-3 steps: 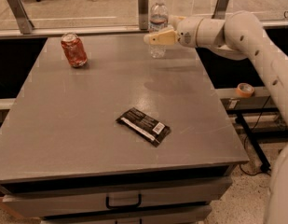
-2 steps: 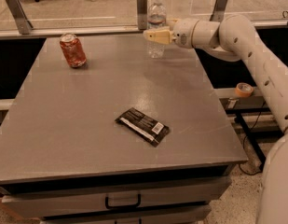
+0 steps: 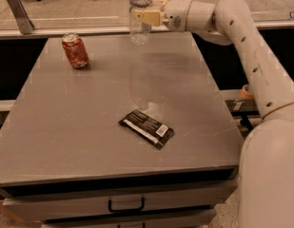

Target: Move water bottle near coke can

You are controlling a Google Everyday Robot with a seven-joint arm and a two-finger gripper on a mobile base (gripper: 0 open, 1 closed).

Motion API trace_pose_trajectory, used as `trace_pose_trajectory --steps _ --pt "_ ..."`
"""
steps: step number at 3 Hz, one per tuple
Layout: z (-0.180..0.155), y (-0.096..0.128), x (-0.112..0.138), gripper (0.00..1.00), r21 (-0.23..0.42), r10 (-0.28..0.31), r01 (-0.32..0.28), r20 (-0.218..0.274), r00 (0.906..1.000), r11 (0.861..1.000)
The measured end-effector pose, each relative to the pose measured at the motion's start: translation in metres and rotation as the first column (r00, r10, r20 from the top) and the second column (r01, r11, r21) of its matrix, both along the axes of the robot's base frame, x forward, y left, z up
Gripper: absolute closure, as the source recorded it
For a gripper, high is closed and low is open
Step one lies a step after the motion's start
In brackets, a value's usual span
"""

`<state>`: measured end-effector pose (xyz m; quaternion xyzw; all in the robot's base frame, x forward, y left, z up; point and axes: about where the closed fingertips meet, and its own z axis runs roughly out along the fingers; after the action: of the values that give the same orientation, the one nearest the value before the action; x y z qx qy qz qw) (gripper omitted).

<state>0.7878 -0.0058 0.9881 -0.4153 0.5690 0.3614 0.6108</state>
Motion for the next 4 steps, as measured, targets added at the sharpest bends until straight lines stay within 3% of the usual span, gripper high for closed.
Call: trace_pose_trajectory --steps 2,4 --pt "-0.003 0.002 0.001 1.0 -0.011 -0.002 0.002 -0.001 1.0 1.0" --pt "-0.012 0.06 -0.023 1.0 0.076 0.092 -0.089 -0.036 0.9951 0.993"
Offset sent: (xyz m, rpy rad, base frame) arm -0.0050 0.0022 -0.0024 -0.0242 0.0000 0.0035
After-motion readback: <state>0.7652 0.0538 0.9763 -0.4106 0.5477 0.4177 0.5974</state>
